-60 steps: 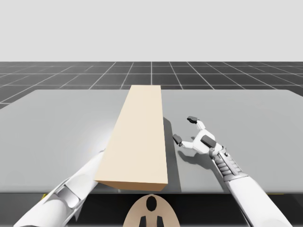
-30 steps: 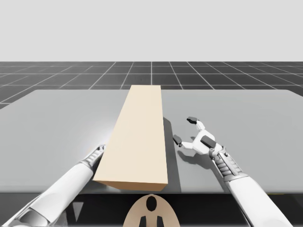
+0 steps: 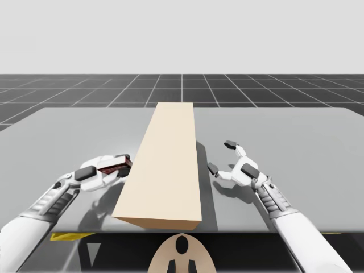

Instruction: Retrieve the object from inside the box.

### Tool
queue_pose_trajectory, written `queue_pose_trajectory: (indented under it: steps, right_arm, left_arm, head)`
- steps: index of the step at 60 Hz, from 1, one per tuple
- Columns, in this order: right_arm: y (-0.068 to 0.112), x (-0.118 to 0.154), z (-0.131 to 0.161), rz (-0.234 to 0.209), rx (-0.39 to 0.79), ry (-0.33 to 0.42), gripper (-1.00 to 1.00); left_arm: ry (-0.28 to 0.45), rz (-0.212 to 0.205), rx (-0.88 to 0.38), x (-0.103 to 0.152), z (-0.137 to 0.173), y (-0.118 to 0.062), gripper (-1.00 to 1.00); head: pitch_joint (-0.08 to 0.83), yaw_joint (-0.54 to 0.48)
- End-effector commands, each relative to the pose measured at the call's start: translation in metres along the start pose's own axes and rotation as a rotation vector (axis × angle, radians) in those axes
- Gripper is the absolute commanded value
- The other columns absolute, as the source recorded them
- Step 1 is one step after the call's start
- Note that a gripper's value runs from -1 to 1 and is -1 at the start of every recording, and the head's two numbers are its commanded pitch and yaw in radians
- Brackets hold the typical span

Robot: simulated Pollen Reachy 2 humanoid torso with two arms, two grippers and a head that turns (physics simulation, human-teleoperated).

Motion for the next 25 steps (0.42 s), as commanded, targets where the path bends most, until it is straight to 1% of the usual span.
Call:
queue_pose_trajectory:
  steps: [1, 3, 6, 7, 9, 10, 12, 13, 14, 19, 23, 25]
  right_arm:
    - [0.000, 0.000, 0.001, 0.001, 0.003, 0.000, -1.00]
    - [0.000, 0.000, 0.001, 0.002, 0.004, 0.000, -1.00]
    - [0.000, 0.000, 0.001, 0.003, 0.005, 0.000, -1.00]
    - [0.000, 0.000, 0.001, 0.003, 0.005, 0.000, -1.00]
    - [0.000, 0.000, 0.000, 0.003, 0.004, 0.001, -1.00]
    - [0.000, 0.000, 0.000, 0.004, 0.003, 0.002, -1.00]
    - [0.000, 0.000, 0.000, 0.004, 0.003, 0.002, -1.00]
    - [0.000, 0.000, 0.000, 0.004, 0.003, 0.003, -1.00]
    - [0.000, 0.000, 0.000, 0.004, 0.003, 0.003, -1.00]
    - [0.000, 0.000, -0.001, 0.004, 0.005, 0.005, -1.00]
    - [0.000, -0.001, -0.001, 0.005, 0.006, 0.006, -1.00]
    - [0.000, -0.001, -0.001, 0.006, 0.005, 0.005, -1.00]
  left_arm:
    - [-0.223, -0.056, 0.046, 0.040, 0.035, 0.013, 1.00]
    - [-0.240, -0.072, 0.068, 0.049, 0.044, 0.014, 1.00]
    - [-0.253, -0.085, 0.090, 0.056, 0.049, 0.015, 1.00]
    - [-0.266, -0.098, 0.116, 0.063, 0.055, 0.017, 1.00]
    - [-0.274, -0.104, 0.143, 0.068, 0.058, 0.018, 1.00]
    - [-0.290, -0.117, 0.185, 0.077, 0.063, 0.020, 1.00]
    - [-0.295, -0.123, 0.221, 0.083, 0.065, 0.022, 1.00]
    - [-0.301, -0.134, 0.263, 0.089, 0.066, 0.023, 1.00]
    - [-0.306, -0.137, 0.280, 0.092, 0.067, 0.024, 1.00]
    - [-0.376, -0.145, 0.359, 0.118, 0.071, 0.029, 1.00]
    - [-0.434, -0.141, 0.391, 0.139, 0.070, 0.031, 1.00]
    - [-0.458, -0.146, 0.404, 0.149, 0.069, 0.032, 1.00]
  head:
    - [0.035, -0.01]
    - [0.033, -0.01]
    - [0.033, -0.01]
    - [0.033, -0.01]
    - [0.033, -0.01]
    - [0.032, -0.01]
    - [0.032, -0.01]
    - [0.032, -0.01]
    - [0.031, -0.01]
    - [0.031, -0.01]
    - [0.034, -0.01]
    - [0.035, -0.01]
